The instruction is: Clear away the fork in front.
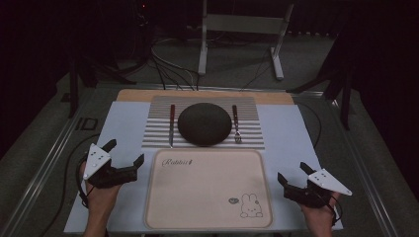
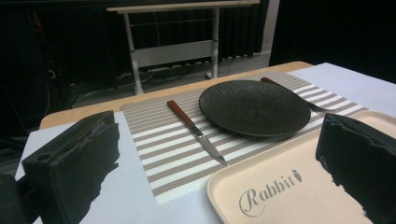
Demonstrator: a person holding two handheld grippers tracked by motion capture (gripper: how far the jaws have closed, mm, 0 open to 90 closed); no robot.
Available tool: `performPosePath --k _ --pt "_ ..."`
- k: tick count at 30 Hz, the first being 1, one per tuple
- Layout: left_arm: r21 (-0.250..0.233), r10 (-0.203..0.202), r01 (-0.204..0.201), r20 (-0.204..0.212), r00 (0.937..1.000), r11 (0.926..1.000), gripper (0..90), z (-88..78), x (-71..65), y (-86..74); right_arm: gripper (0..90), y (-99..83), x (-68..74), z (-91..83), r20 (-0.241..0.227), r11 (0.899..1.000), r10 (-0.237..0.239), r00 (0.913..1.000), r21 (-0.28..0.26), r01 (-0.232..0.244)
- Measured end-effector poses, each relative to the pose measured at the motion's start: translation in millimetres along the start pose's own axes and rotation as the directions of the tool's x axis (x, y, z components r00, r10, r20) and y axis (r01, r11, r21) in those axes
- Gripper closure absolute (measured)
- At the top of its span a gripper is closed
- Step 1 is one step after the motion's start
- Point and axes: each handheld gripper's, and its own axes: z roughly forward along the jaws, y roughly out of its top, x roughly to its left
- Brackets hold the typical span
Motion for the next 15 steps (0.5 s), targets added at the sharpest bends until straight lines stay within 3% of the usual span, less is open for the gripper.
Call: performPosePath --k 15 --pt "0.027 0.023 -0.023 -0.022 0.9995 0.9994 0.1 7.3 -4.9 -5.4 11.5 1.4 -2.8 2.6 0.022 1.0 0.029 0.9994 0.001 -0.029"
